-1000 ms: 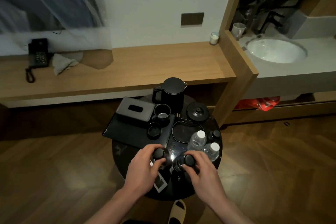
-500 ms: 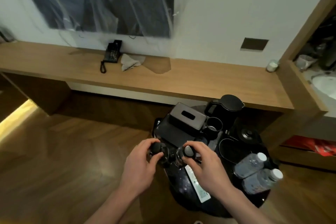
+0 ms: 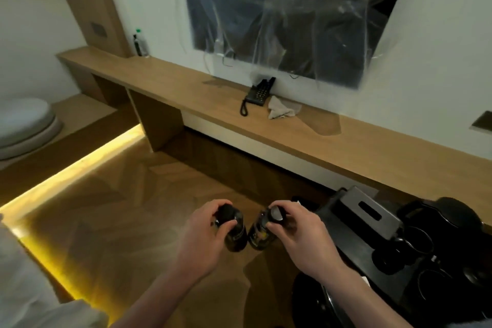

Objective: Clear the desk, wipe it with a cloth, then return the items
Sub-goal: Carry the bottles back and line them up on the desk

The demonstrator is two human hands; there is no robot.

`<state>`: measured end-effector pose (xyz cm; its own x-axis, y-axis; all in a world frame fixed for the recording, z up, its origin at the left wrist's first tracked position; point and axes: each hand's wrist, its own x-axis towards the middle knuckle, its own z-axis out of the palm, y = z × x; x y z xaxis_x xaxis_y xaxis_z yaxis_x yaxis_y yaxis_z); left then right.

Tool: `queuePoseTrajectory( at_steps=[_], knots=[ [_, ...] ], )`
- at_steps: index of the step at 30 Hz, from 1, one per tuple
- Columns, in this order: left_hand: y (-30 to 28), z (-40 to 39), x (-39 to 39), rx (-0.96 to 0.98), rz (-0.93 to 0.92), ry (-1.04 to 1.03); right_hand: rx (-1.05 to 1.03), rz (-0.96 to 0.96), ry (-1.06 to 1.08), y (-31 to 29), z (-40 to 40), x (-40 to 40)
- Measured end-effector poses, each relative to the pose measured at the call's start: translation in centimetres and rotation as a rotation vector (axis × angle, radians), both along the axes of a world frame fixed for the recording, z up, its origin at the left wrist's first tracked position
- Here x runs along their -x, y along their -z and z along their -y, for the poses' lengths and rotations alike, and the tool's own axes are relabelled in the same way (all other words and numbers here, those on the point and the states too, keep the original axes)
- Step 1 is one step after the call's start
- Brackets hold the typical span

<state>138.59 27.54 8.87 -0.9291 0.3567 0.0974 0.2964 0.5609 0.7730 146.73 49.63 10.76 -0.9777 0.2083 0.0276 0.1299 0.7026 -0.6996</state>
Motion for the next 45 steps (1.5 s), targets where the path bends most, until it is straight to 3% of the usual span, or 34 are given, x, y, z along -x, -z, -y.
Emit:
queuePoseTrajectory(
  at_steps=[9, 17, 24, 36, 45],
  knots=[
    [-0.6, 9.1, 7.0, 0.029, -0.021, -0.283, 0.025, 0.044, -0.25, -0.7, 6.7, 13.3],
    [-1.7, 14.0, 17.9, 0.114, -0.027, -0.491, 0.103, 0.059, -0.367, 0.0, 10.2, 28.1],
    [-3.1, 17.4, 27.2, 0.07, -0.083, -0.63, 0.086, 0.006, -0.492, -0.4, 13.1, 41.1],
    [-2.8, 26.6, 43.2, 0.068, -0.091, -0.635, 0.015, 0.047, -0.515, -0.6, 22.1, 57.4],
    [-3.2, 36.6, 56.9, 0.027, -0.067, -0.482, 0.024, 0.025, -0.4, -1.2, 30.8, 68.1]
  ],
)
